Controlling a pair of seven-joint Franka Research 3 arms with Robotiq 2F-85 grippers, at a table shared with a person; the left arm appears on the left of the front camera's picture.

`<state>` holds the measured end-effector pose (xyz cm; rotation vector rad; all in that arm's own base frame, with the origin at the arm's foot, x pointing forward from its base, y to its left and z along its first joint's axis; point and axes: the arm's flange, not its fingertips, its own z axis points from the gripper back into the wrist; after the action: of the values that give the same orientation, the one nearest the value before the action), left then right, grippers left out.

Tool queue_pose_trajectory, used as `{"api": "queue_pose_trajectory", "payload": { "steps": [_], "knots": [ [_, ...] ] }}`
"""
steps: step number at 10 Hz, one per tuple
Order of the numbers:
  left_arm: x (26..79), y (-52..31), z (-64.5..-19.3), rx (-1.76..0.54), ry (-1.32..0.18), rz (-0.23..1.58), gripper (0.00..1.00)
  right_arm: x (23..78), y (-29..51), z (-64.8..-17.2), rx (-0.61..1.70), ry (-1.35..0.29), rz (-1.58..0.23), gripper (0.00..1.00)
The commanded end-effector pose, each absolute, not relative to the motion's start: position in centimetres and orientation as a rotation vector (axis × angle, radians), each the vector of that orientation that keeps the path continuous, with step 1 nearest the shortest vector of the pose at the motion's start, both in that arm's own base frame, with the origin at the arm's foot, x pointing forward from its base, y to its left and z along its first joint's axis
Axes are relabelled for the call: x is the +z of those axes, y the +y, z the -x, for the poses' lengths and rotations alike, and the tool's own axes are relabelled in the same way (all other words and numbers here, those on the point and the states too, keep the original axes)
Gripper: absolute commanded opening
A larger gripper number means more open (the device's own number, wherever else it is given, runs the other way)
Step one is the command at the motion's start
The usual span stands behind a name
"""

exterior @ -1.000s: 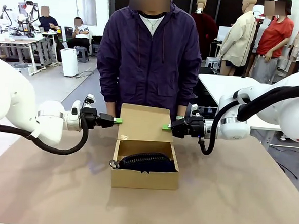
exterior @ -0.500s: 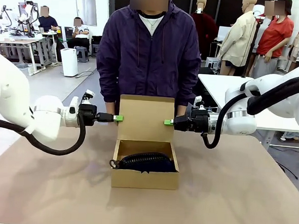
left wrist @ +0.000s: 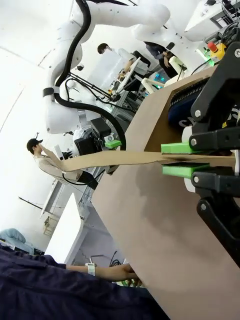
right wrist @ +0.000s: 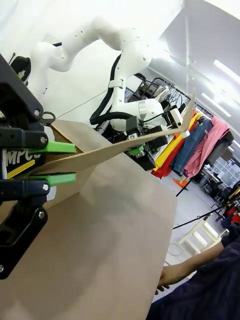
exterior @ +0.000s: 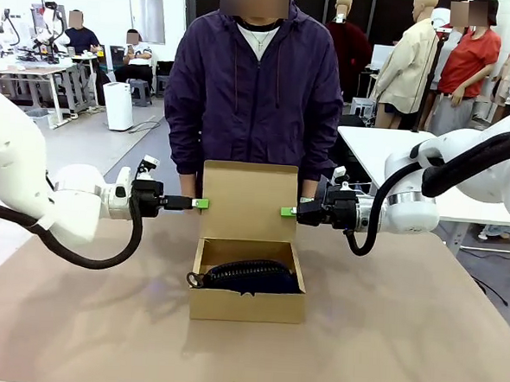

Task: Pack the items into the box.
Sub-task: Close the Mailer Box.

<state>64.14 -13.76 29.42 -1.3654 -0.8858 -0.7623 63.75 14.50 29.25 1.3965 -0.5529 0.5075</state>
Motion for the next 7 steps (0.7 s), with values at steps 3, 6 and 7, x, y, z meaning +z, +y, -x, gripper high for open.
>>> {"api": "queue_pose_trajectory", "payload": {
  "steps": [3,6,7],
  "knots": [
    [30.5,-14.1,-63.3,-0.850,-1.002,1.334,0.14,30.6,15.2,-62.7,0.724,-0.687,-1.385,0.23],
    [33.2,-15.2,-59.6,-1.132,-1.177,1.242,0.14,31.6,15.7,-59.5,0.935,-0.855,-1.310,0.23],
    [33.5,-15.6,-58.5,-1.216,-1.210,1.217,0.14,31.9,15.9,-58.4,0.992,-0.918,-1.259,0.23]
  ]
}}
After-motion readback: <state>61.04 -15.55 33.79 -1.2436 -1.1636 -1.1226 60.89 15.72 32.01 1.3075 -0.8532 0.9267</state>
